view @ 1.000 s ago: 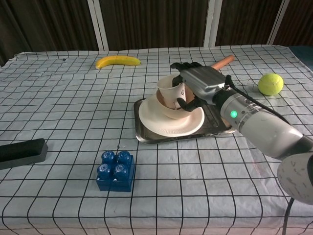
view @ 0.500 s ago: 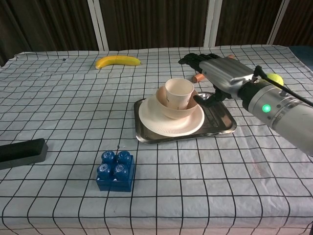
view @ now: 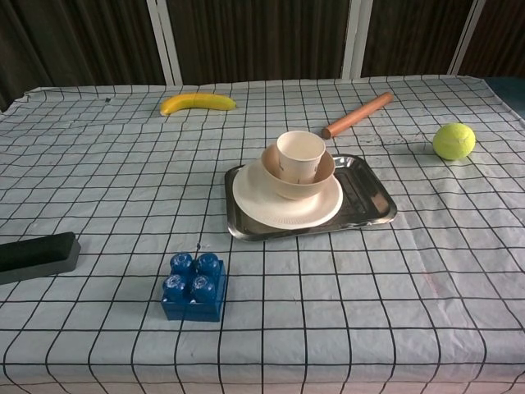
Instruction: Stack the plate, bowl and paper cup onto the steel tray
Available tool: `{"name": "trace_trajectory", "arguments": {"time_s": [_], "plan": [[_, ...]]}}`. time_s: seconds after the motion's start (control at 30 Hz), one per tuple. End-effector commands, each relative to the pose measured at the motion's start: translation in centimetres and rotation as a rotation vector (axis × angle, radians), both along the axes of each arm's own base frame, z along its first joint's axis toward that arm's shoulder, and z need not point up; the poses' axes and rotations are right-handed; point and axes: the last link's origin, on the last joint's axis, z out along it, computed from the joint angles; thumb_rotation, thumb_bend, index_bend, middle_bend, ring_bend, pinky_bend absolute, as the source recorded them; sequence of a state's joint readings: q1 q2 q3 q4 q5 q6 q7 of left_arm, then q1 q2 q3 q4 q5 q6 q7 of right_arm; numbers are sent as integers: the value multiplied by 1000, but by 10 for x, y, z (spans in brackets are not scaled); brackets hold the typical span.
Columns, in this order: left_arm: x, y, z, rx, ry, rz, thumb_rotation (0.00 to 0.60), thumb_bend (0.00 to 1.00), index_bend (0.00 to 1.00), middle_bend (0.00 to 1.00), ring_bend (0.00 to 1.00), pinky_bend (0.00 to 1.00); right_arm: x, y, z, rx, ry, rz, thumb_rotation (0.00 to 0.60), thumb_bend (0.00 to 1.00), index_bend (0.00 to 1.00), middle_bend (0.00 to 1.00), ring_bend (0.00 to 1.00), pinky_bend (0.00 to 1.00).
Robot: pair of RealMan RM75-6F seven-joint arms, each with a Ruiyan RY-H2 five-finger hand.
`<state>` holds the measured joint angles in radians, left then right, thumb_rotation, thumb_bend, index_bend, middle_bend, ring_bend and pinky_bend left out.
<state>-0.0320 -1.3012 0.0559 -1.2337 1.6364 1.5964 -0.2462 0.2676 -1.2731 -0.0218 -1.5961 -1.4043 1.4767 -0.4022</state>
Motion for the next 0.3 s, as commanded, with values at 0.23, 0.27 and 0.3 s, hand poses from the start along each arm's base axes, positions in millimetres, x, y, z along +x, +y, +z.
{"name": "trace_trajectory", "arguments": {"time_s": [0.23,0.27,0.3], "plan": [[1,6,-9,54,104,-3,600,368,0,19,0,0,-59,76,46,-98,-59,-154,600,323,0,0,0,0],[1,6,-9,52,106,-4,600,368,0,19,0,0,-59,76,47,-96,-61,-153,600,323,0,0,0,0],[1,6,-10,48,108,-6,600,368,0,19,0,0,-59,76,47,-93,-65,-152,600,323,0,0,0,0]]}}
